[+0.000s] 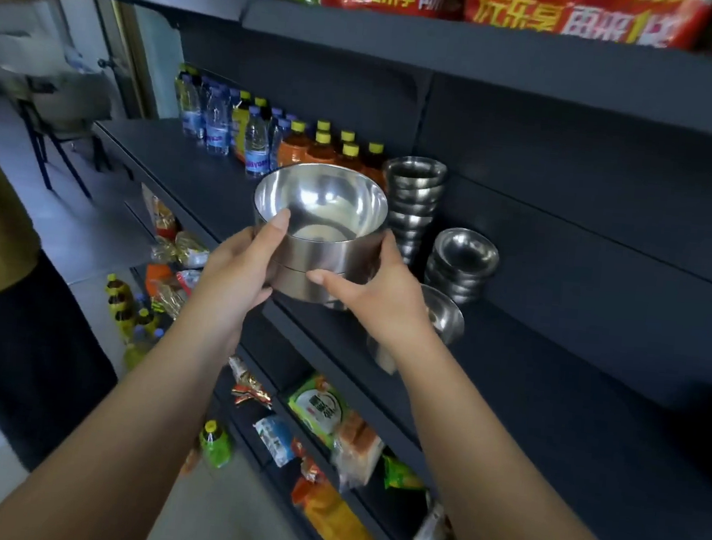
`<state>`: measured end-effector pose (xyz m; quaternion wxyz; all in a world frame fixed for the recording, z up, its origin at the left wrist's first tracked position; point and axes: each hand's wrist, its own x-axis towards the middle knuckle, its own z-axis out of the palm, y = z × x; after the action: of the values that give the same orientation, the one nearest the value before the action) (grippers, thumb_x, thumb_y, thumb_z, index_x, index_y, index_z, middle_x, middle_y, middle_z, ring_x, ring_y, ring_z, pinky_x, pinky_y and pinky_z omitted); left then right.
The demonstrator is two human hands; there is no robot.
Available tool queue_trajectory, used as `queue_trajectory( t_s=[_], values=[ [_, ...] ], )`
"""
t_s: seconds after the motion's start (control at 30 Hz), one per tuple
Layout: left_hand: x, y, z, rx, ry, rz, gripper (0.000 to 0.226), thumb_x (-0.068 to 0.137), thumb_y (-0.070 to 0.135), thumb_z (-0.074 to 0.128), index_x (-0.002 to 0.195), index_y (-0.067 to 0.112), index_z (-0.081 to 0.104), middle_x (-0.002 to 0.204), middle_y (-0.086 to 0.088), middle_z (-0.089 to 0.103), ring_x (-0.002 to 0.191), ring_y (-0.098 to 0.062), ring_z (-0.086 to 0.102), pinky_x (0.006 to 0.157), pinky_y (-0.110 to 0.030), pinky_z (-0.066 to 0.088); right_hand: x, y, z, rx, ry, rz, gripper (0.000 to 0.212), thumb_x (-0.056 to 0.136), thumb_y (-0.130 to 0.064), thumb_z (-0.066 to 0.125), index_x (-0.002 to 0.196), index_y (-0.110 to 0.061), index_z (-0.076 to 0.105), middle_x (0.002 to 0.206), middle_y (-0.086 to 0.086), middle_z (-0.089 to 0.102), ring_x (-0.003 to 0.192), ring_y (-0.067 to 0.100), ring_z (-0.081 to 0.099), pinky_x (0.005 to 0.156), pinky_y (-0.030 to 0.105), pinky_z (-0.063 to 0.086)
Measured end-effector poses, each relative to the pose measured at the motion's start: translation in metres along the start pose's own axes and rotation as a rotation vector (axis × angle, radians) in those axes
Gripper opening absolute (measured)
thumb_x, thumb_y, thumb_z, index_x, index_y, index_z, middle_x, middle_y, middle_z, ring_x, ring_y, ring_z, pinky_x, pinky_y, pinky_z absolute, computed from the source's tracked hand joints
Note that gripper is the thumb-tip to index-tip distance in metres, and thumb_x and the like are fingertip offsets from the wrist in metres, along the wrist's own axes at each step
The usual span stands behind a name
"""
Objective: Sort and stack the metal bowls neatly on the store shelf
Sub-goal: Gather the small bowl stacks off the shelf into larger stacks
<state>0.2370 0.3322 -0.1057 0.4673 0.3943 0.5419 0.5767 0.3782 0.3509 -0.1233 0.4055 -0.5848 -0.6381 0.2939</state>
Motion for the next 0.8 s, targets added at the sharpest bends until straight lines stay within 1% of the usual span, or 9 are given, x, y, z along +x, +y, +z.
queue_trajectory(
  t_s=[0.07,0.17,0.27,0.33,0.43,0.5,0.57,0.7,0.8],
  values=[
    [0.025,0.001,0.003,0.048,-0.036,0.015,0.017,0.083,0.054,0.057,0.078,0.037,0.056,0.087,0.020,0.059,0.101,-0.010,0.060,0.094,-0.033,0.045,0.024,0.003,0.005,-0.004,0.005,0.031,0.102,0.066,-0.054,0.076,0.146,-0.017,0.025,0.143,0.000,0.046,0.131,0.019,0.043,0.106,0.038,0.041],
    [0.055,0.002,0.005,0.086,-0.090,0.059,0.014,0.084,0.055,0.053,0.077,0.043,0.056,0.090,0.024,0.059,0.097,-0.004,0.058,0.084,-0.027,0.041,0.052,0.006,0.011,0.023,0.026,0.068,0.099,0.066,-0.055,0.075,0.145,-0.019,0.028,0.141,-0.003,0.048,0.129,0.017,0.045,0.106,0.035,0.041],
    [0.080,0.002,0.007,0.142,-0.156,0.081,0.008,0.084,0.057,0.050,0.081,0.051,0.053,0.097,0.026,0.055,0.104,-0.004,0.054,0.087,-0.026,0.038,0.072,0.007,0.015,0.045,0.063,0.084,0.091,0.067,-0.051,0.077,0.141,-0.020,0.035,0.136,-0.004,0.052,0.126,0.015,0.048,0.105,0.035,0.042],
    [0.100,0.000,0.008,0.149,-0.179,0.077,0.005,0.083,0.059,0.050,0.083,0.054,0.051,0.097,0.029,0.054,0.109,-0.006,0.052,0.095,-0.030,0.038,0.085,0.007,0.017,0.041,0.093,0.088,0.085,0.067,-0.049,0.078,0.137,-0.021,0.038,0.132,-0.006,0.055,0.122,0.014,0.051,0.102,0.033,0.044],
    [0.127,-0.005,0.011,0.144,-0.234,0.057,0.037,0.074,0.068,0.055,0.106,0.049,0.054,0.119,0.019,0.054,0.120,-0.010,0.049,0.108,-0.040,0.034,0.101,0.008,0.019,0.051,0.141,0.111,0.078,0.068,-0.044,0.078,0.132,-0.021,0.042,0.127,-0.008,0.058,0.117,0.011,0.054,0.095,0.025,0.044],
    [0.144,-0.009,0.013,0.152,-0.280,0.047,0.044,0.076,0.065,0.054,0.114,0.044,0.053,0.123,0.015,0.052,0.122,-0.011,0.048,0.107,-0.040,0.034,0.108,0.011,0.023,0.047,0.182,0.144,0.076,0.068,-0.044,0.078,0.131,-0.020,0.042,0.126,-0.008,0.059,0.116,0.011,0.054,0.093,0.023,0.044],
    [0.159,-0.013,0.017,0.171,-0.347,0.040,0.042,0.080,0.061,0.052,0.118,0.042,0.052,0.118,0.017,0.052,0.116,-0.008,0.047,0.101,-0.033,0.036,0.111,0.016,0.030,0.045,0.224,0.184,0.078,0.068,-0.044,0.079,0.131,-0.021,0.041,0.125,-0.008,0.059,0.116,0.011,0.055,0.094,0.024,0.045],
    [0.183,-0.024,0.024,0.174,-0.478,0.019,0.013,0.087,0.054,0.047,0.098,0.049,0.050,0.099,0.028,0.054,0.097,0.006,0.051,0.077,-0.016,0.038,0.117,0.027,0.045,0.009,0.323,0.276,0.092,0.067,-0.047,0.078,0.141,-0.017,0.033,0.134,-0.003,0.054,0.122,0.014,0.051,0.101,0.033,0.044],
    [0.200,-0.038,0.021,0.164,-0.541,0.003,0.019,0.086,0.055,0.045,0.103,0.049,0.052,0.097,0.032,0.052,0.087,0.016,0.046,0.070,-0.011,0.034,0.119,0.032,0.057,-0.062,0.362,0.356,0.100,0.067,-0.052,0.076,0.146,-0.015,0.025,0.143,-0.002,0.045,0.129,0.017,0.044,0.104,0.032,0.040]
  ],
)
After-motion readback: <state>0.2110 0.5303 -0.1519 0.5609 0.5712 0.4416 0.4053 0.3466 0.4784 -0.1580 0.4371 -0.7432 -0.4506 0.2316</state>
